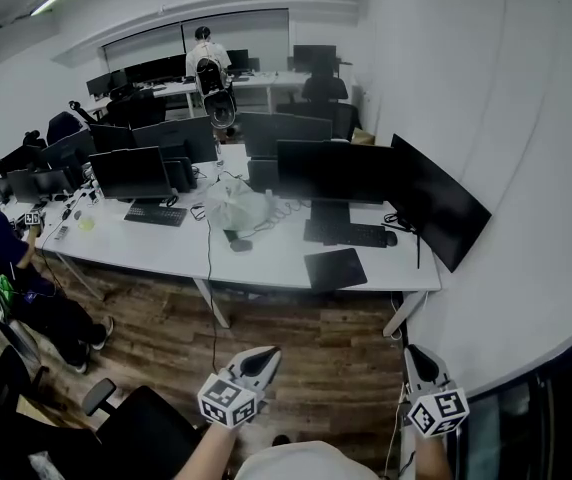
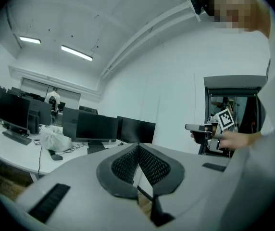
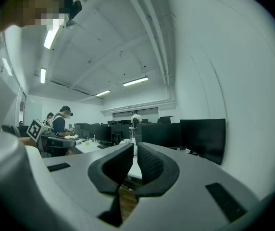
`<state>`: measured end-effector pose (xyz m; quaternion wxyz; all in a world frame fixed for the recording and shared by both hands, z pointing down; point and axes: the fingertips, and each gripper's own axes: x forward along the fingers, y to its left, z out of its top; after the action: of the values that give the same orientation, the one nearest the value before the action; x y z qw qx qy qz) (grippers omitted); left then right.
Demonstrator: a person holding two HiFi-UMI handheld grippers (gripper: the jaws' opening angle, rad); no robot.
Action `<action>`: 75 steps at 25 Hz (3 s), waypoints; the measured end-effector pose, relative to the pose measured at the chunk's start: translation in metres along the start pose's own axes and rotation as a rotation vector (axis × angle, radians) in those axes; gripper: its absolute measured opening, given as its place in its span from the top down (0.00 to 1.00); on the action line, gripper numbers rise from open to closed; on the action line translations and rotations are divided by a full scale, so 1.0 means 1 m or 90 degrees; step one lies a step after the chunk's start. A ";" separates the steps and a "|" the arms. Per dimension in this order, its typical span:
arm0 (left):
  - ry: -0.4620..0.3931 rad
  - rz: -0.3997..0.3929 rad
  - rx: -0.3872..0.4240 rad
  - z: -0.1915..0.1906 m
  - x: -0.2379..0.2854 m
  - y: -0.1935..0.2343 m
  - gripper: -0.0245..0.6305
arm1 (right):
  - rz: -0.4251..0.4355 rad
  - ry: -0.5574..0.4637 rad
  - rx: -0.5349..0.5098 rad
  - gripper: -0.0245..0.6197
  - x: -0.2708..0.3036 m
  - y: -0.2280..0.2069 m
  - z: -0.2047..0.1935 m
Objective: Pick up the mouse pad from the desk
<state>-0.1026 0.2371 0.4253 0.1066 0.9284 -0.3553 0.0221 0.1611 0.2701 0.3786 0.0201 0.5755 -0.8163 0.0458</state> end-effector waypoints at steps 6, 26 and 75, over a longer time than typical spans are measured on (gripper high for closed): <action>0.003 0.002 -0.007 -0.004 -0.005 0.007 0.94 | 0.003 0.008 0.003 0.77 0.003 0.010 0.000; 0.017 -0.035 -0.029 -0.025 -0.031 0.029 0.94 | -0.024 0.016 0.004 0.65 0.010 0.052 -0.014; 0.084 0.052 -0.046 -0.017 0.205 0.142 0.94 | 0.075 0.092 0.070 0.64 0.253 -0.136 -0.058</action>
<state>-0.0434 0.0032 0.4917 0.1622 0.9052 -0.3857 0.0744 0.2029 -0.0067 0.4648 0.0450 0.5220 -0.8413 0.1329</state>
